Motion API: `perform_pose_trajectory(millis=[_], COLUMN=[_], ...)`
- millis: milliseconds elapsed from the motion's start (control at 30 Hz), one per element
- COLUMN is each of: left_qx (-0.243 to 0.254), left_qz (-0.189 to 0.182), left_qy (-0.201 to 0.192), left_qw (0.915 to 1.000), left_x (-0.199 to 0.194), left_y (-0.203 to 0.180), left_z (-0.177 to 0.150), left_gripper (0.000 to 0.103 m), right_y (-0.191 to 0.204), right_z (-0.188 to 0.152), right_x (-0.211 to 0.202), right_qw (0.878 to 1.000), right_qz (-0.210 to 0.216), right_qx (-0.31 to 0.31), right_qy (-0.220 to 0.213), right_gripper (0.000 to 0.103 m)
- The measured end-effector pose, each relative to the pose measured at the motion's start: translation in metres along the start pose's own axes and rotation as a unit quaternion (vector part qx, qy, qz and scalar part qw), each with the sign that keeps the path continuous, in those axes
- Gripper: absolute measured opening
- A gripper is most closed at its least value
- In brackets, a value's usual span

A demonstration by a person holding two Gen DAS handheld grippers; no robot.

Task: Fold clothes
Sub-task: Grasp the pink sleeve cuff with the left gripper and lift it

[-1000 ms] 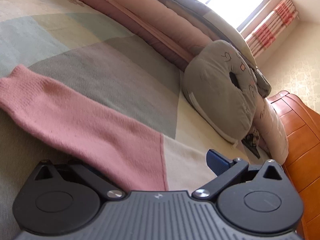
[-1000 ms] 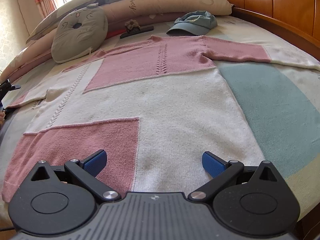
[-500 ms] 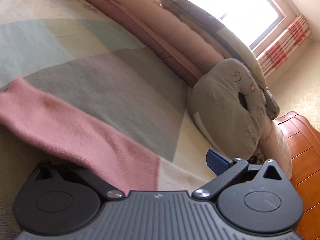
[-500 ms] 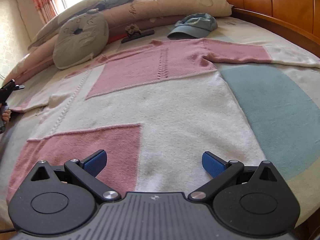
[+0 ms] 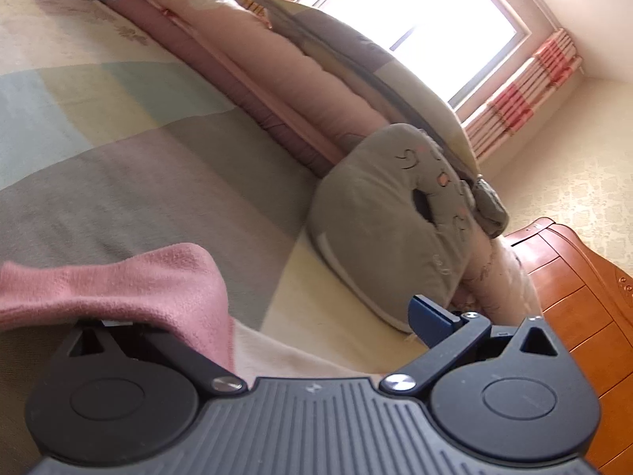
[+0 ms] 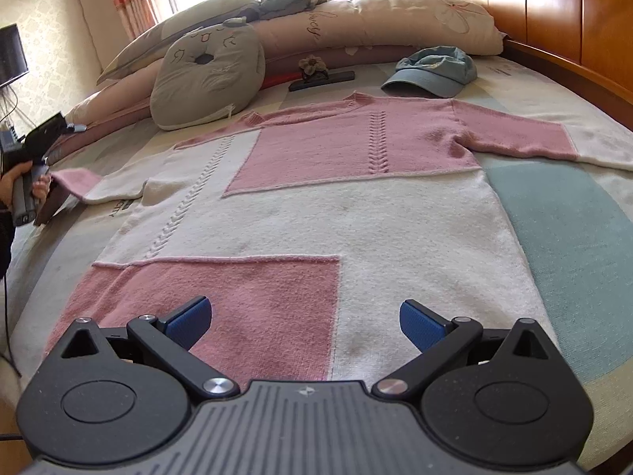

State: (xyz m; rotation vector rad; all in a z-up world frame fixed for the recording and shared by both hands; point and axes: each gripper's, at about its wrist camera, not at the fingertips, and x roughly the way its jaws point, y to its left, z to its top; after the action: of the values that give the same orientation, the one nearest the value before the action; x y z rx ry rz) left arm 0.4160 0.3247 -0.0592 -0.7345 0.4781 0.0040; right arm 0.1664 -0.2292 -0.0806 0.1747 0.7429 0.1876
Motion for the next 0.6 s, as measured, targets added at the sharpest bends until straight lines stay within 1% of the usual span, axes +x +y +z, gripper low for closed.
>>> perform_pose_trajectory(millis=[167, 333, 433, 600], left_qx=[0.018, 0.02, 0.027, 0.035], left_qz=[-0.001, -0.006, -0.001, -0.005], left_qy=[0.014, 0.027, 0.037, 0.041], left_qw=[0.9997, 0.9994, 0.999, 0.9985], left_x=[0.006, 0.013, 0.018, 0.023], left_y=[-0.03, -0.059, -0.078, -0.109], left_z=[-0.004, -0.011, -0.015, -0.022], left_gripper=[0.102, 0.102, 0.102, 0.102], right_y=[-0.003, -0.014, -0.021, -0.032], right_z=[0.0, -0.001, -0.003, -0.004], right_x=[-0.008, -0.011, -0.011, -0.012], right_qw=[1.0, 1.0, 1.0, 0.999], right_qz=[-0.001, 0.004, 0.012, 0.027], right_qx=[0.003, 0.02, 0.026, 0.032], right_qy=[-0.006, -0.003, -0.001, -0.003], right_gripper=[0.103, 0.103, 0.103, 0.103])
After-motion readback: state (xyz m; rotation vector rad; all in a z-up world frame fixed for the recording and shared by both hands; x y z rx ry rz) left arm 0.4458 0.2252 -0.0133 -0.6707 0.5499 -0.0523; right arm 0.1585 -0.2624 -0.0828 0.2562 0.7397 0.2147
